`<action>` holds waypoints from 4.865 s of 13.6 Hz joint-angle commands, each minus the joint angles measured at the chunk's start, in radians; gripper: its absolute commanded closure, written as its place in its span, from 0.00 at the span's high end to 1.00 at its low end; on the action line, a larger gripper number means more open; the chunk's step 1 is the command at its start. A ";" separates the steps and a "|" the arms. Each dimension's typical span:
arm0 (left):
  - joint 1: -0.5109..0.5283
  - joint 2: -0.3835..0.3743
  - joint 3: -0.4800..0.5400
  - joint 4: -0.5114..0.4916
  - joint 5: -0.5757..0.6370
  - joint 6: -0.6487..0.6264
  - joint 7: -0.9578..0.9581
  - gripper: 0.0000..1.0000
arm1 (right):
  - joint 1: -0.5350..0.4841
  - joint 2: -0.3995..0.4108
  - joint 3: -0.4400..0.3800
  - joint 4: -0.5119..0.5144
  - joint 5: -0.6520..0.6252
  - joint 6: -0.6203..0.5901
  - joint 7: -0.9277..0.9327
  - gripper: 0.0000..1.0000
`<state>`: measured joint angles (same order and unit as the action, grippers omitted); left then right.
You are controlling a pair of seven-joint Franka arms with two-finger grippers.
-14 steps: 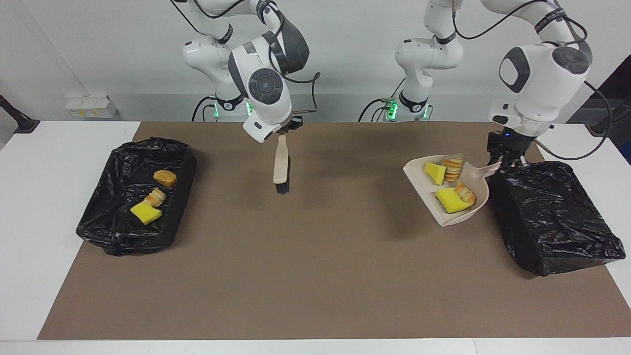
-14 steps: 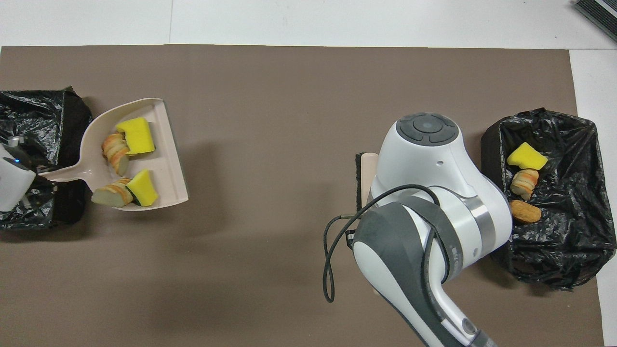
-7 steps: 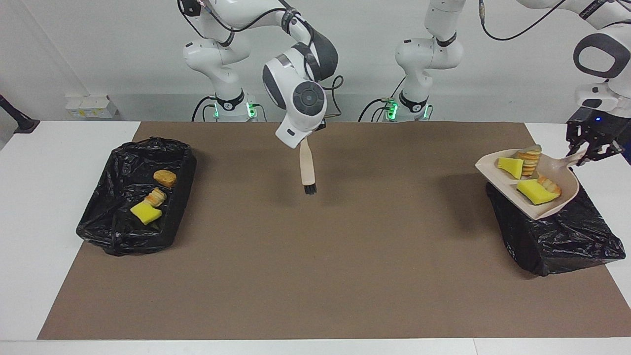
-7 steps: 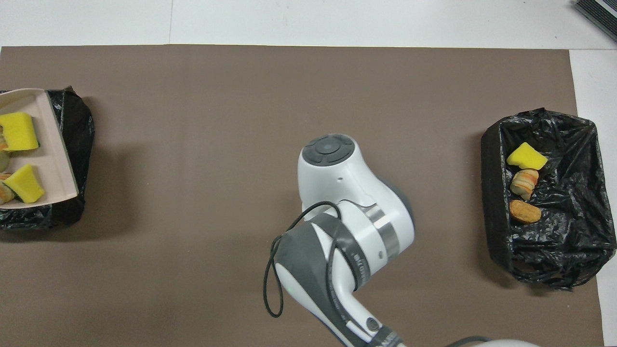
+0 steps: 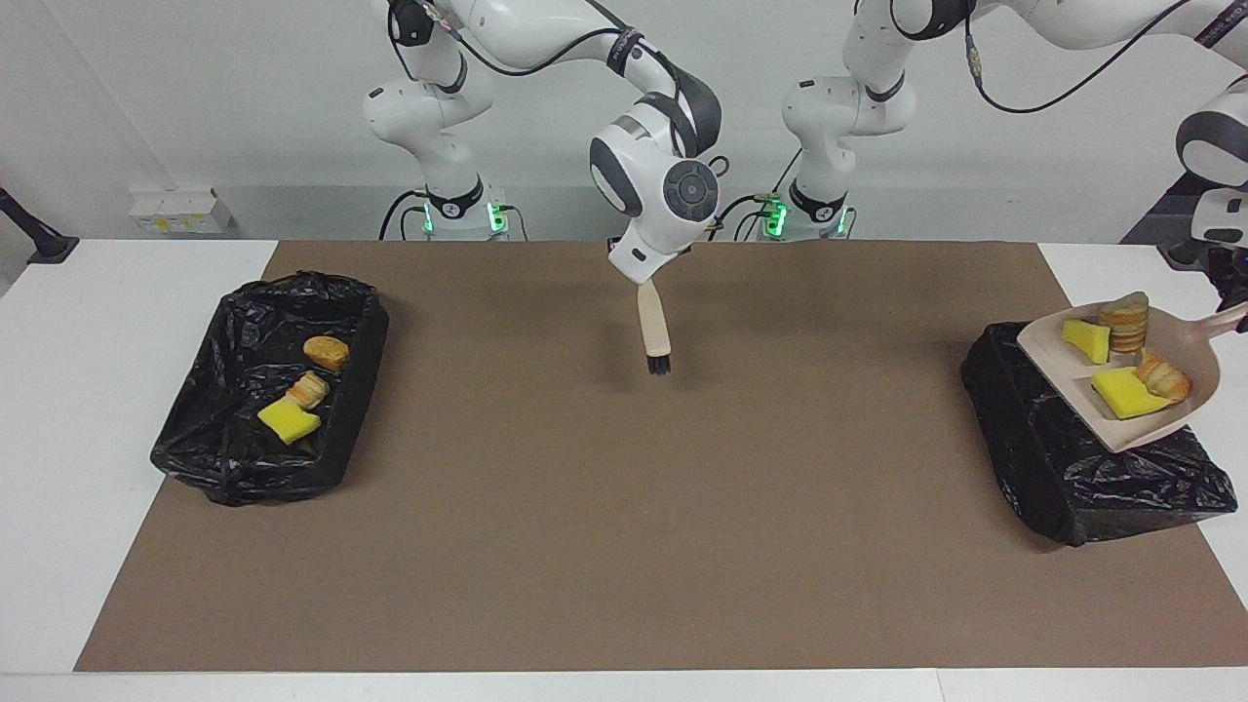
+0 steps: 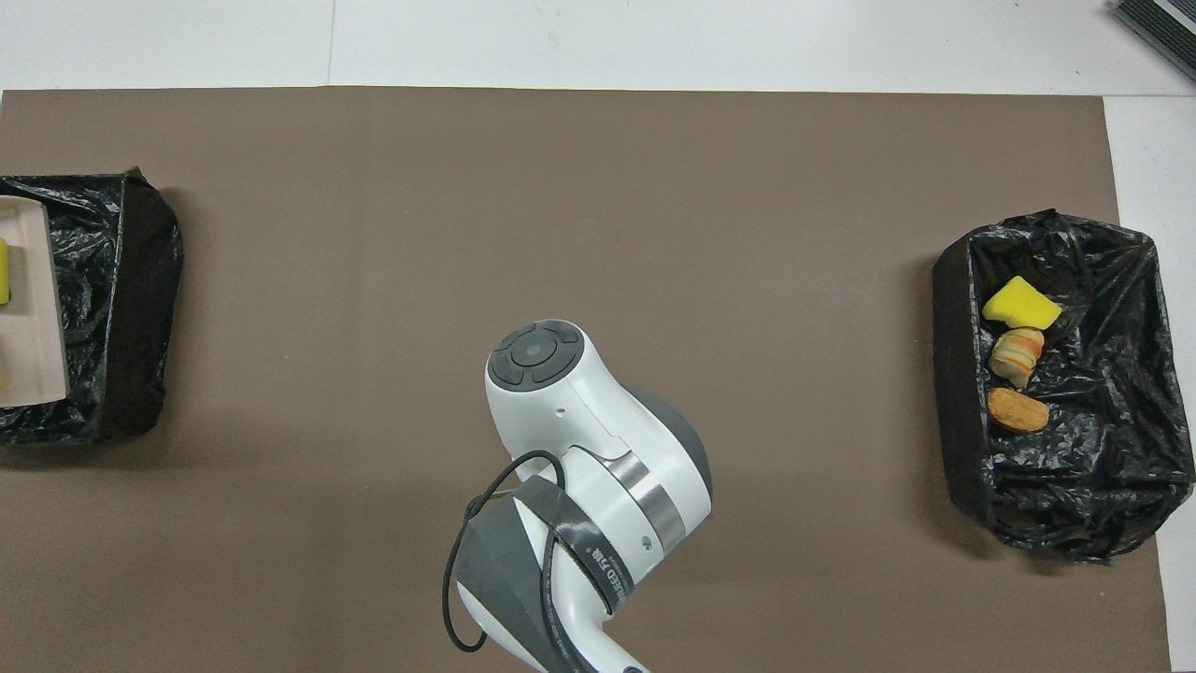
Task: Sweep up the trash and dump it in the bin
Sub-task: 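Tilt the dustpan with the left gripper to dump trash into the bin, then bring the empty dustpan back toward the table center with the left gripper, then lower the dustpan onto the table and release it with the left gripper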
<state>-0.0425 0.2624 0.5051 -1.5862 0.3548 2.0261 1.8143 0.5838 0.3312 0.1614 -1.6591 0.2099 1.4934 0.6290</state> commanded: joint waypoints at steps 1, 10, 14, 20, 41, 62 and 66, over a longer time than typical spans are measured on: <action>0.003 0.052 -0.020 0.042 0.120 0.011 -0.012 0.00 | 0.034 0.002 0.004 -0.028 0.012 0.016 0.076 0.00; -0.002 0.026 -0.043 0.137 0.365 -0.085 -0.018 0.00 | 0.125 -0.201 0.007 -0.453 0.117 0.295 0.084 0.00; -0.036 -0.048 -0.082 0.105 0.343 -0.182 -0.020 0.00 | 0.136 -0.186 0.007 -0.482 0.141 0.338 0.084 0.00; -0.031 -0.152 -0.311 -0.087 0.130 -0.277 -0.172 0.00 | 0.139 -0.136 0.004 -0.375 0.120 0.256 0.077 1.00; -0.091 0.093 -1.051 -0.163 -0.295 -0.023 -2.254 0.00 | -0.640 -0.159 -0.002 -0.130 -0.205 0.160 -0.793 1.00; -0.126 -0.165 -0.766 -0.293 -0.321 -0.125 -2.114 1.00 | -0.630 -0.247 -0.218 0.088 -0.303 0.185 -0.801 1.00; -0.125 -0.232 -0.556 -0.264 -0.336 -0.162 -1.858 1.00 | -0.639 -0.305 -0.211 0.079 -0.283 0.089 -0.717 1.00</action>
<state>-0.1650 0.0845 -0.1264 -1.8267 0.0303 1.8841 -0.1336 -0.0574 0.0697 -0.0464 -1.5650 -0.0772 1.6306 -0.1396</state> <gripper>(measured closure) 0.000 0.000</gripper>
